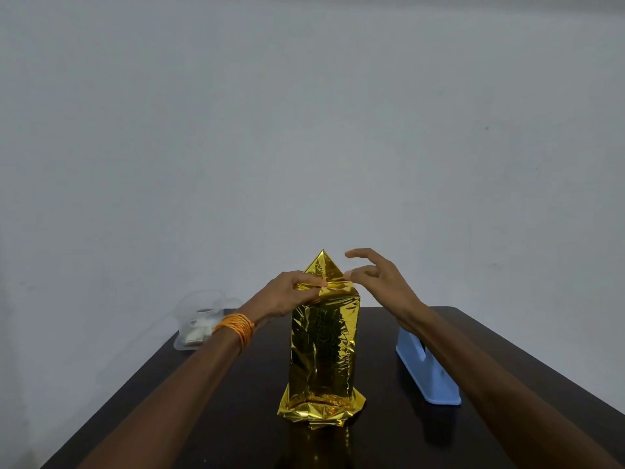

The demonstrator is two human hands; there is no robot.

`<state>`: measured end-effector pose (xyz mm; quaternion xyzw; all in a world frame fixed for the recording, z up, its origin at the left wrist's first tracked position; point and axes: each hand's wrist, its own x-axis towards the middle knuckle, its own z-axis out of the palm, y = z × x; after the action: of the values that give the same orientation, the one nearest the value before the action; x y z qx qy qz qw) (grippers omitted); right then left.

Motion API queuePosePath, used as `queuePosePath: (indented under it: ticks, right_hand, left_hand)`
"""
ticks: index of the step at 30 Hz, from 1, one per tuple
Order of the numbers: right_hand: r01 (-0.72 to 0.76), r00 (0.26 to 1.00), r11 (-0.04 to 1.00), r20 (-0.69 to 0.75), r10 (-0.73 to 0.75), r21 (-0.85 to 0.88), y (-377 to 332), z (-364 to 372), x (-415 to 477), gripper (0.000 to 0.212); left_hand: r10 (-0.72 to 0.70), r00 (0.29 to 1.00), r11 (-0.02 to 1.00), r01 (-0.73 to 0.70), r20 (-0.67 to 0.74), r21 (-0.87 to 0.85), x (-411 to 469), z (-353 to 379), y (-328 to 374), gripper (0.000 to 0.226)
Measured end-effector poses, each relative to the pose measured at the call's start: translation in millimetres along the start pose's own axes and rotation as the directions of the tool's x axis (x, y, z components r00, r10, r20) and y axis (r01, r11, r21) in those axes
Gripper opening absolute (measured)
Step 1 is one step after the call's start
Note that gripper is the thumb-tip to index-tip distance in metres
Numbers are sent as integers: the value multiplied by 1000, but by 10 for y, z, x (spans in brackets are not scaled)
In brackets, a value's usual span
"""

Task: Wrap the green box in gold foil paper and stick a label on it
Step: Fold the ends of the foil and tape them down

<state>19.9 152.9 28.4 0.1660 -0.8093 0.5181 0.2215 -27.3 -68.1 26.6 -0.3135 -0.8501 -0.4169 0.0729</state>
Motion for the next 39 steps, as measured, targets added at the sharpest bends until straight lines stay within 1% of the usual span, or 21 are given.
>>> queuePosePath:
  ticks: [3,5,8,11,13,15,18,19,21,25,31,34,39]
  right_hand:
    - [22,992,999,-128,-19,23,-2,-30,32,11]
    - [1,992,1000,-125,3,30,-39,-58,78,10]
    - [-11,1000,1000,-22,11,11,-144,-95,134,11]
    - [22,990,996,142,-10,-84,-269,-83,181,9]
    - [41,974,989,224,-9,-141,-328,-63,233,10]
    - [46,958,985,287,4,-168,-362,-52,286,16]
    - [33,926,984,376,35,-174,-414,-35,339,52]
    - [38,923,984,383,33,-177,-430,-27,356,58]
    - [47,922,979,385,34,-199,-462,-27,386,60]
    - [30,904,962,419,89,-271,-480,2,470,60]
    - [5,897,949,422,135,-315,-409,56,534,61]
    - [-6,894,938,417,161,-347,-348,80,562,62]
    - [38,896,909,417,153,-415,-258,123,614,65]
  left_hand:
    - [16,1000,1000,-16,15,23,35,0,-22,27]
    - [26,999,999,-27,22,26,45,-4,-27,27]
    - [18,1000,1000,-17,19,-7,43,-8,-42,28]
    - [13,1000,999,-12,23,-53,43,-15,-58,29]
    - [1,1000,998,1,29,-58,46,-20,-44,30]
    - [-6,1000,999,7,30,-54,53,-27,-39,30]
    - [-9,1000,998,11,28,-64,53,-31,-37,29]
    - [-15,999,998,17,30,-64,60,-32,-45,29]
    - [-17,999,998,20,40,-67,63,-34,-32,30]
    - [-9,999,999,11,39,-49,89,-33,-47,30]
    - [-27,999,993,32,45,-112,103,-21,-81,28]
    - [-22,999,994,27,50,-106,106,-19,-72,25]
    - [-19,999,997,22,39,-79,145,-20,-121,19]
